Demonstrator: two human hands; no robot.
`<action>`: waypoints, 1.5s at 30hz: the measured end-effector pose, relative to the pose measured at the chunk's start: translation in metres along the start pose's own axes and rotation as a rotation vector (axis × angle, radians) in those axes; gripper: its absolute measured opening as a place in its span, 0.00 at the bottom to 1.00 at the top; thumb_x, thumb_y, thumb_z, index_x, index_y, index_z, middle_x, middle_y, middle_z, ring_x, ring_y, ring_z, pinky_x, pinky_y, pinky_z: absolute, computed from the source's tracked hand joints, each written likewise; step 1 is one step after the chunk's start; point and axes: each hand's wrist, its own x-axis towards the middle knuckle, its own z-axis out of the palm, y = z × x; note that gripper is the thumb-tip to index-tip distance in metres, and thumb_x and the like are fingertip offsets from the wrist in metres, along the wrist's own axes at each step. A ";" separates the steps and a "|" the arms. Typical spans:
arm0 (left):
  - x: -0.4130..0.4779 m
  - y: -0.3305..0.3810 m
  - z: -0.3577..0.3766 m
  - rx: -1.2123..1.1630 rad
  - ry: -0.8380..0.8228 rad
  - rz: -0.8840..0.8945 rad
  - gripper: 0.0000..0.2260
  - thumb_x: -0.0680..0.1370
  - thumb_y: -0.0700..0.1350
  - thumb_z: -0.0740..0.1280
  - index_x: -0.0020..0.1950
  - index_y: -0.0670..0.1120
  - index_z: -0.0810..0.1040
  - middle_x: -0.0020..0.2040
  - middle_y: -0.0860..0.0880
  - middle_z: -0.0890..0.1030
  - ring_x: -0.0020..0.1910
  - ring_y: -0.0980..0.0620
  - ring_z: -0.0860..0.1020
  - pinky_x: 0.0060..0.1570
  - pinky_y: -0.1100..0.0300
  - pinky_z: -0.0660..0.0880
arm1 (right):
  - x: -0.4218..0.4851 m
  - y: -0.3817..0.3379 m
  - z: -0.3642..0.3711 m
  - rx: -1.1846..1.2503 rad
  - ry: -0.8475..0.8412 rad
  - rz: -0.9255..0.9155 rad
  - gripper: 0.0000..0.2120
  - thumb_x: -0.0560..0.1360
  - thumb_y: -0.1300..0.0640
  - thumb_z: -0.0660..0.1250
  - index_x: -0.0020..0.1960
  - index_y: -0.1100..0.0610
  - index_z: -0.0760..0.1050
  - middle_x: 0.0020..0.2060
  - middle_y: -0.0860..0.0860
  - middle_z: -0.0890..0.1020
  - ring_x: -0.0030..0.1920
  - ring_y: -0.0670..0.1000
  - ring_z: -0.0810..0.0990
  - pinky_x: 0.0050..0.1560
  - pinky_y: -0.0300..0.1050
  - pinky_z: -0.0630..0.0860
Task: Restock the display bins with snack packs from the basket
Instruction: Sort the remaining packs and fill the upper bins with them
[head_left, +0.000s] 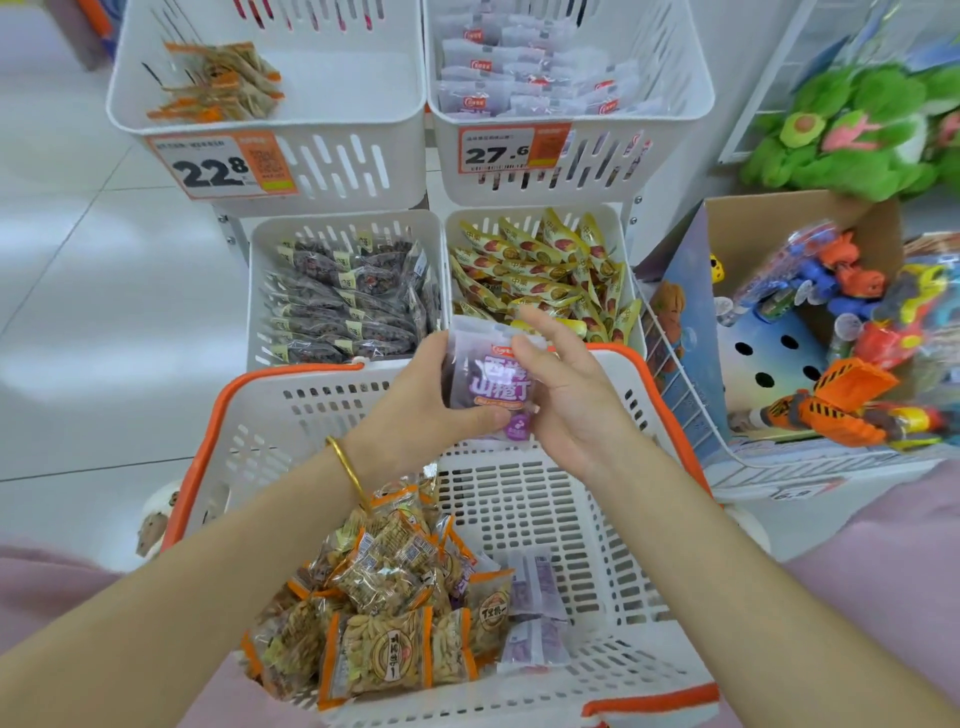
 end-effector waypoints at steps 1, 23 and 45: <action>0.003 0.001 -0.004 0.010 -0.003 0.014 0.24 0.71 0.40 0.74 0.63 0.45 0.68 0.53 0.50 0.80 0.49 0.55 0.81 0.49 0.54 0.80 | 0.003 -0.010 -0.003 -0.136 -0.043 0.014 0.21 0.77 0.61 0.65 0.68 0.50 0.68 0.52 0.55 0.80 0.41 0.51 0.81 0.35 0.45 0.79; 0.264 0.139 -0.047 1.033 0.204 0.333 0.25 0.80 0.55 0.53 0.76 0.50 0.55 0.77 0.45 0.53 0.76 0.45 0.49 0.73 0.52 0.47 | 0.206 -0.299 -0.003 -1.325 0.252 -0.788 0.29 0.66 0.66 0.74 0.65 0.56 0.72 0.57 0.56 0.77 0.54 0.57 0.77 0.50 0.40 0.71; 0.070 0.096 -0.018 0.492 0.218 0.424 0.11 0.80 0.50 0.60 0.62 0.56 0.74 0.69 0.65 0.64 0.71 0.67 0.56 0.69 0.70 0.55 | 0.070 -0.201 0.002 -1.200 0.139 -0.568 0.15 0.78 0.63 0.58 0.61 0.53 0.75 0.55 0.49 0.74 0.52 0.47 0.74 0.47 0.39 0.69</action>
